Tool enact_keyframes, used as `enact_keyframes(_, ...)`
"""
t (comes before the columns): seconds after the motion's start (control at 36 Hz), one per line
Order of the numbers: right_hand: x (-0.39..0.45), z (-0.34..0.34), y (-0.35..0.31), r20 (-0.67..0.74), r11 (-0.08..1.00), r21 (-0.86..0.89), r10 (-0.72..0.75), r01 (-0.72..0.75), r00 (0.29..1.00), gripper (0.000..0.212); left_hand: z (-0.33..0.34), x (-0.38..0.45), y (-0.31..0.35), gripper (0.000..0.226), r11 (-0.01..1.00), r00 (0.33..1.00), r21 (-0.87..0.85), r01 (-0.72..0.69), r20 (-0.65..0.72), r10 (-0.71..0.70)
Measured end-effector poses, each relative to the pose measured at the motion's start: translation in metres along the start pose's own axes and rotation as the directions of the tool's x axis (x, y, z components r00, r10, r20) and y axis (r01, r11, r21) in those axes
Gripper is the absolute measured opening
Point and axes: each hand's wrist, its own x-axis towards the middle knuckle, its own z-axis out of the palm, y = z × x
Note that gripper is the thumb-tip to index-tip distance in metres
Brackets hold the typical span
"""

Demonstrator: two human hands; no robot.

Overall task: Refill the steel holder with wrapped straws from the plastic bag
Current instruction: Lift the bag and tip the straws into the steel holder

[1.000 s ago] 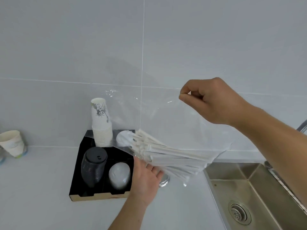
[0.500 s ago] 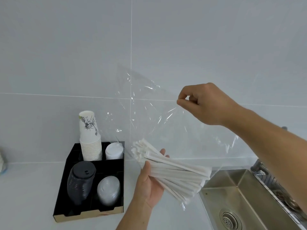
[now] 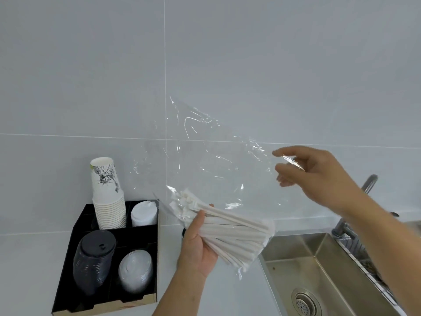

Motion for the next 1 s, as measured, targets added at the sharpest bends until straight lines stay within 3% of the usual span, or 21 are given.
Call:
enact_keyframes(0.17, -0.024, 0.018, 0.032, -0.069, 0.915, 0.37, 0.198, -0.16, 0.978, 0.043, 0.004, 0.004, 0.002, 0.042, 1.0, 1.0, -0.001, -0.011, 0.01, 0.011)
enact_keyframes(0.28, -0.039, 0.034, 0.045, -0.063, 0.866, 0.445, 0.286, -0.23, 0.956, 0.04, 0.009, 0.006, -0.003, 0.049, 1.0, 0.999, -0.027, -0.013, -0.03, 0.012)
enact_keyframes(0.42, -0.047, 0.048, 0.059, -0.12, 0.928, 0.312, 0.253, -0.205, 0.96, 0.016, 0.013, 0.008, -0.013, 0.036, 0.998, 0.999, -0.063, 0.001, -0.034, -0.004)
enact_keyframes(0.61, -0.048, 0.052, 0.068, -0.216, 0.97, 0.191, 0.189, -0.149, 0.958, 0.018, 0.006, 0.008, -0.034, 0.058, 0.999, 0.997, -0.01, 0.044, -0.058, -0.045)
enact_keyframes(1.0, -0.061, 0.038, 0.077, -0.295, 0.989, 0.078, 0.142, -0.124, 0.945, 0.017, 0.001, 0.013, -0.072, 0.062, 0.991, 0.99, 0.04, 0.127, -0.074, -0.124)
